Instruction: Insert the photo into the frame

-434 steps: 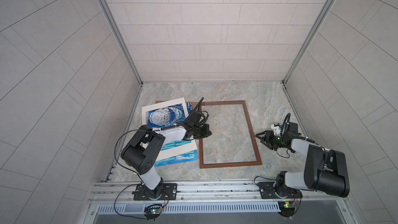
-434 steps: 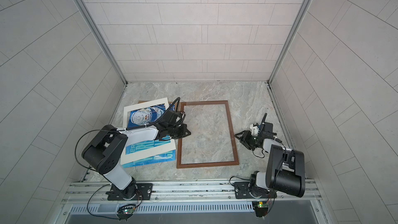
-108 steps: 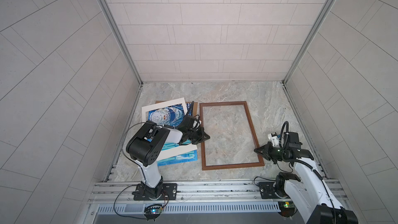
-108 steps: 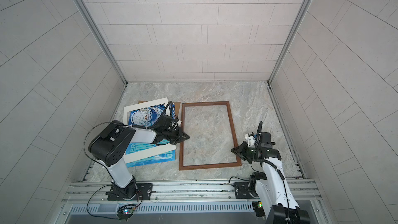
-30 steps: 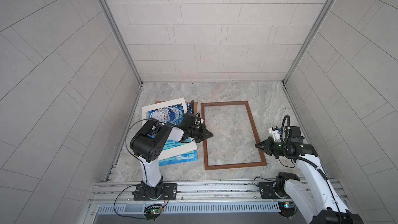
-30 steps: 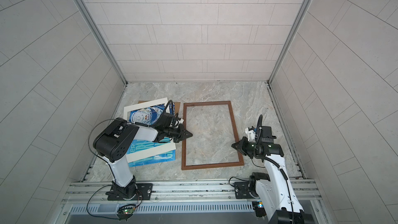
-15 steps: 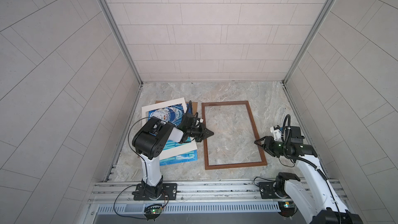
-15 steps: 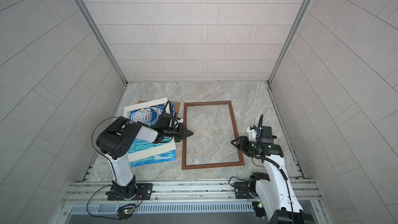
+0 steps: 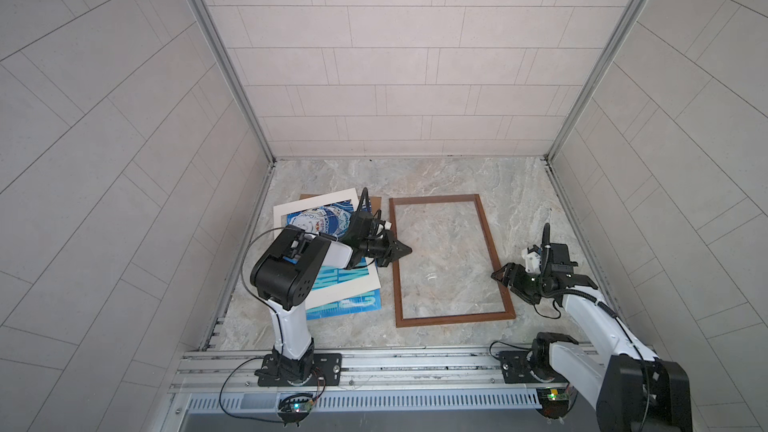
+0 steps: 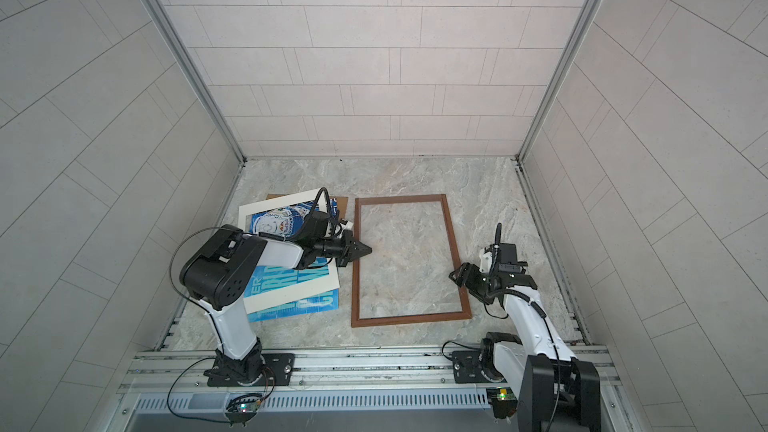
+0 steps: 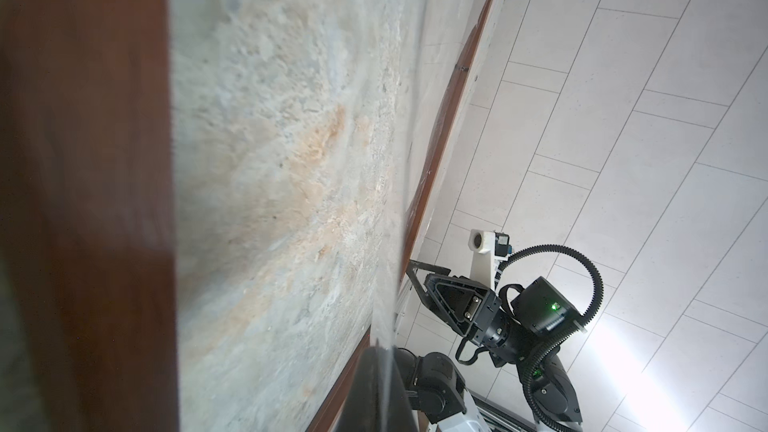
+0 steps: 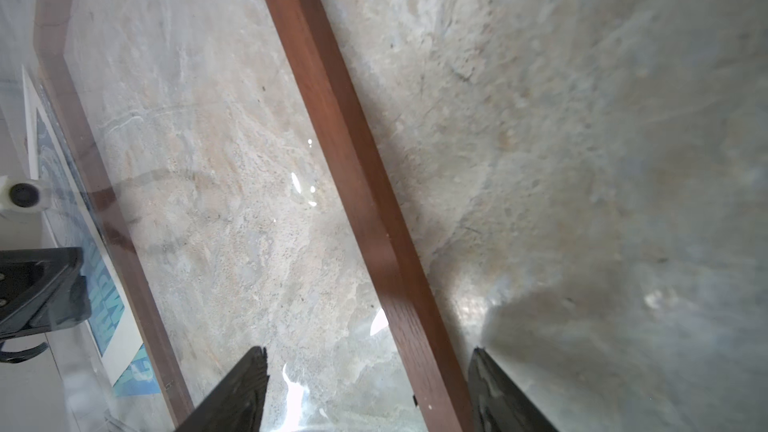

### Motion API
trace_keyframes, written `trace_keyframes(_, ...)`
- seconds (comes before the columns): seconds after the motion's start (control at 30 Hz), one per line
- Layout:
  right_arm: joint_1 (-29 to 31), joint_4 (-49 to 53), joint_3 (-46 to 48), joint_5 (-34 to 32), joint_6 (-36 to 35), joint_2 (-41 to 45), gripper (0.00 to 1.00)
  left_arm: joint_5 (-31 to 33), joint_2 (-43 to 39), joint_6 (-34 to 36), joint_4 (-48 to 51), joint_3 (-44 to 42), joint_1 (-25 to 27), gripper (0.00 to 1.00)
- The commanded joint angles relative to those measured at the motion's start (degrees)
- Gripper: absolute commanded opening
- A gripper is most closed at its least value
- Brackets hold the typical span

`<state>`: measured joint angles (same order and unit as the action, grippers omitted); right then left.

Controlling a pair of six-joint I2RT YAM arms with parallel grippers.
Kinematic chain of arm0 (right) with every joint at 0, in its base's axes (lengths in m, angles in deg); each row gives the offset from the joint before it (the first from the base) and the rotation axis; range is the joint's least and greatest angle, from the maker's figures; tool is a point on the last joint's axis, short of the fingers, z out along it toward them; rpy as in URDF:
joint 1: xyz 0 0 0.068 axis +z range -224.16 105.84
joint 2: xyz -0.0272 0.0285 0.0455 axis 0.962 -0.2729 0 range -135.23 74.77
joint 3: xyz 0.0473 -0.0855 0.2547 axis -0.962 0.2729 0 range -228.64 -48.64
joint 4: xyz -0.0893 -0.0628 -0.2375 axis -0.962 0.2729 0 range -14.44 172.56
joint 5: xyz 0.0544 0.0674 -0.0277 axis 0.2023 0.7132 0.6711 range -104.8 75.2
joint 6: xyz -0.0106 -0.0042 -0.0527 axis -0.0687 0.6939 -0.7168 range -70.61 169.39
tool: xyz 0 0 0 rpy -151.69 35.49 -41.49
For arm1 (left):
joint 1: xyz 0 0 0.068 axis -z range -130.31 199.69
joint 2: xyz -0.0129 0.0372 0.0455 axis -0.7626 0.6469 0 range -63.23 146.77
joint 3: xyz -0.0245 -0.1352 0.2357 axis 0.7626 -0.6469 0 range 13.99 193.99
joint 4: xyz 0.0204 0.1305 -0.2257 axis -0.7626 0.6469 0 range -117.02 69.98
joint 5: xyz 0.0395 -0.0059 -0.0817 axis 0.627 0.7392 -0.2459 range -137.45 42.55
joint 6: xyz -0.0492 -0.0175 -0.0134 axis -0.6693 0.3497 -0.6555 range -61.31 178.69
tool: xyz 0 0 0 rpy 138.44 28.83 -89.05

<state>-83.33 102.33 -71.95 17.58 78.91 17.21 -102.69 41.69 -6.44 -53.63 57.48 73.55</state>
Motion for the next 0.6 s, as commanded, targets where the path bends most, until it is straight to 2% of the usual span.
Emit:
trace_keyframes(0.0, 0.82, -3.24, 0.20, -0.01, -0.30, -3.05, 0.72, 0.53, -2.53, 8.56, 11.61, 3.20, -0.21, 0.00)
trace_keyframes(0.2, 2.74, -6.52, 0.90, 6.55, 1.80, -7.59, 0.69, 0.25, -2.28, 12.51, 18.08, 6.01, -1.24, 0.00)
trace_keyframes(0.43, 5.77, -6.78, 0.30, 8.11, 4.97, -5.71, 0.66, 0.02, -4.66, 16.72, 25.23, 6.52, -2.65, 0.00)
trace_keyframes(0.57, 6.00, -4.95, -0.60, 7.70, 4.45, -4.05, 0.65, -0.11, -6.49, 18.49, 29.29, 7.88, -3.89, 0.00)
